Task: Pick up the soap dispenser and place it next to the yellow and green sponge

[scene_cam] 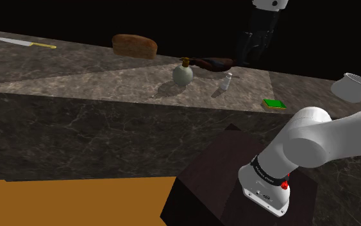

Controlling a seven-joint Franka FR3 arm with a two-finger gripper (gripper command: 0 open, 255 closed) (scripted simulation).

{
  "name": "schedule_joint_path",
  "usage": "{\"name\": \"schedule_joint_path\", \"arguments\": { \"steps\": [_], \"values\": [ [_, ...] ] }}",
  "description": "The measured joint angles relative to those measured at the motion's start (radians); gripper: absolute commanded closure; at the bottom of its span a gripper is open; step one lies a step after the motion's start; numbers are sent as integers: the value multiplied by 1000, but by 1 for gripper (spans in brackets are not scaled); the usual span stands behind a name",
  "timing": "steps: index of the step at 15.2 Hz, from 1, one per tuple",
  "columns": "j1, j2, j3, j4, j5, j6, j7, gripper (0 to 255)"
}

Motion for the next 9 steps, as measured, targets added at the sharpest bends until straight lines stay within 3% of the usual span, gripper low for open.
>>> {"name": "schedule_joint_path", "arguments": {
  "steps": [3, 9],
  "values": [
    [-2, 29, -13, -4, -8, 39, -11, 0],
    [-7, 189, -69, 10, -28, 219, -56, 0]
  ]
}}
